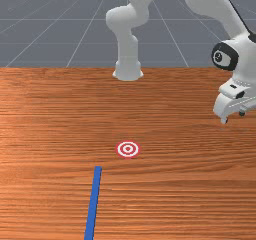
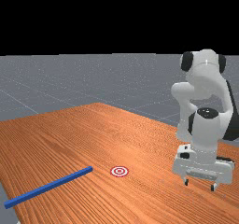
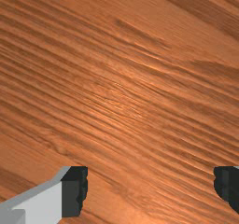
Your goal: Pull the pivot to the target area
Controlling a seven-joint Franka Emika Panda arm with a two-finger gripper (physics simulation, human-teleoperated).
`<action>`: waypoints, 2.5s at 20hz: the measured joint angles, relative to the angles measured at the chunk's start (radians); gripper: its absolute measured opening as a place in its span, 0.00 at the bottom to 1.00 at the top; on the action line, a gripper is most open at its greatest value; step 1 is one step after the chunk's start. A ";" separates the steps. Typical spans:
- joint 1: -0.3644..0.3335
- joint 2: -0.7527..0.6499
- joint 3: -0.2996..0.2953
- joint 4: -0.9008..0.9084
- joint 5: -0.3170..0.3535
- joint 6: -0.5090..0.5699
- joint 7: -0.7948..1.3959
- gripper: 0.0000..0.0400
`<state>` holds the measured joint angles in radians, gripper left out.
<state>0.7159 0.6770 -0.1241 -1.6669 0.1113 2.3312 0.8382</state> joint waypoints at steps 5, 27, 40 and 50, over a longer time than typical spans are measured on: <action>-0.232 -0.181 -0.096 -0.342 0.066 0.162 -0.153 1.00; 0.228 -0.209 -0.132 -0.283 0.063 0.070 0.721 1.00; 0.189 -0.082 -0.041 -0.192 0.111 0.145 0.556 1.00; 0.157 -0.238 -0.117 -0.458 0.033 0.200 0.462 1.00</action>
<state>0.8731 0.4393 -0.2416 -2.1254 0.1440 2.5312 1.3005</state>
